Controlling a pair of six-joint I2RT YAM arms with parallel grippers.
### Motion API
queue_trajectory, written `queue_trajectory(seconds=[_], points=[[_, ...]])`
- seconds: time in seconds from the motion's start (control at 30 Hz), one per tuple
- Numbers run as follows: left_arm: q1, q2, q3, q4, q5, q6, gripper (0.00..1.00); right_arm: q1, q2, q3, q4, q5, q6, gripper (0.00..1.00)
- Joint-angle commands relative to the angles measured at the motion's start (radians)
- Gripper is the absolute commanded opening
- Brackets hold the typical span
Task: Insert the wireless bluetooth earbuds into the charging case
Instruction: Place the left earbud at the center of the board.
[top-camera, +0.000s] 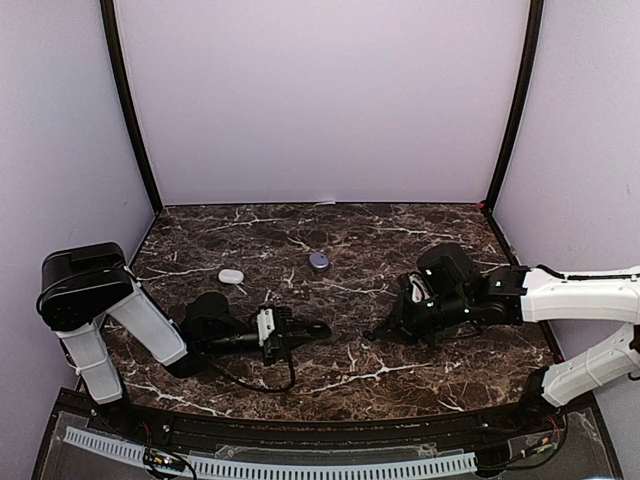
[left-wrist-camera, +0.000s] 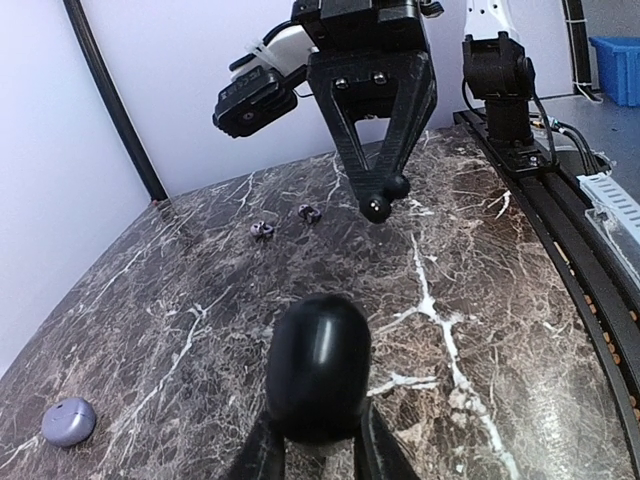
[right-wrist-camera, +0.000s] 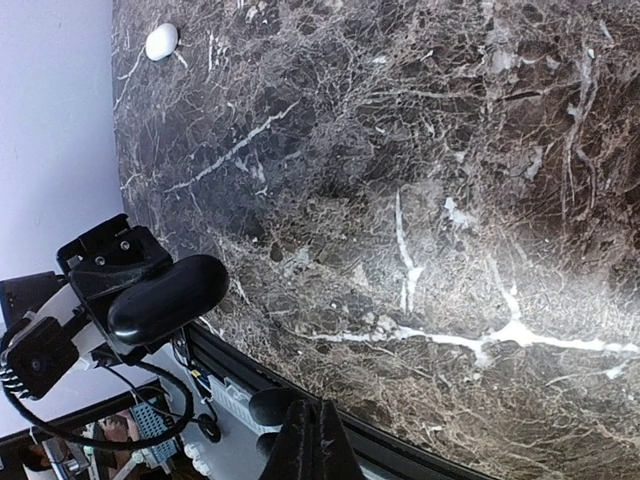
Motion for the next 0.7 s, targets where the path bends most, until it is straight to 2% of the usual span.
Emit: queue_trajectory(seconds=[0.0, 0.17, 0.33, 0.57, 0.67], points=[[-0.004, -0.034, 0.024, 0.021, -0.015, -0.094, 0.17, 0.011, 0.031, -0.018, 0.042, 0.048, -0.035, 0.00], [0.009, -0.035, 0.029, 0.034, 0.011, -0.177, 0.17, 0.011, 0.105, -0.057, 0.053, 0.119, -0.062, 0.00], [0.055, -0.030, 0.001, 0.093, 0.051, -0.254, 0.17, 0.016, 0.204, -0.107, 0.145, 0.110, -0.037, 0.00], [0.077, -0.031, -0.039, 0.124, 0.069, -0.240, 0.17, 0.066, 0.285, -0.121, 0.212, 0.216, -0.033, 0.00], [0.081, -0.031, -0.059, 0.148, 0.067, -0.230, 0.17, 0.072, 0.310, -0.112, 0.221, 0.207, -0.061, 0.00]])
